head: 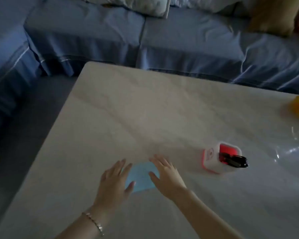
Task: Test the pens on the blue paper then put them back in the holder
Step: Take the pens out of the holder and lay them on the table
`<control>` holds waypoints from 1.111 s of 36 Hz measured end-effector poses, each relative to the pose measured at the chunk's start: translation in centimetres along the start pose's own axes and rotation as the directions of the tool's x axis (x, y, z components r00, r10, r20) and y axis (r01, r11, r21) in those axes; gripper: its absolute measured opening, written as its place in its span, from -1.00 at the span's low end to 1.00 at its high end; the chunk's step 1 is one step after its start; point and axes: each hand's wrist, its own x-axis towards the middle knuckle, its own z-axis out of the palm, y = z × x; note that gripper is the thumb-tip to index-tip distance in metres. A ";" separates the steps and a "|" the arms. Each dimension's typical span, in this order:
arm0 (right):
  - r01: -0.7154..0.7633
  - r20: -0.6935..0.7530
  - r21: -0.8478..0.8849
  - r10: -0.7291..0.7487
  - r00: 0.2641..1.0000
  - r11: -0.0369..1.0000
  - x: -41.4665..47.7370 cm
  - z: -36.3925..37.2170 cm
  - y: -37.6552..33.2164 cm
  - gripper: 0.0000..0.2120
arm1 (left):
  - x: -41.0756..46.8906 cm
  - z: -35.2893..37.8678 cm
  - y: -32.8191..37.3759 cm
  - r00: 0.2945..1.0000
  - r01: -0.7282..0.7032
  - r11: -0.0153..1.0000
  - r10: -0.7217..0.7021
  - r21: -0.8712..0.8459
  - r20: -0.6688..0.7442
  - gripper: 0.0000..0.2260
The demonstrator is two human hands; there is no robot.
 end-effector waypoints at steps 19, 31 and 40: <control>0.141 -0.309 -0.286 -0.231 0.923 0.948 -0.3 7.4 6.1 -0.61 | 0.5 10.0 0.0 0.977 -0.202 0.979 0.204 0.037 -0.065 -0.47; 0.054 -0.835 -0.086 -0.101 0.541 0.995 -6.5 1.1 6.6 -0.72 | -0.2 7.8 2.0 0.980 -0.166 0.986 0.167 -0.014 0.109 -0.49; -0.430 -0.776 0.008 0.277 0.567 0.903 -7.0 -7.9 9.4 -0.62 | 0.4 7.3 2.1 0.964 -0.192 0.981 0.185 0.019 0.193 -0.56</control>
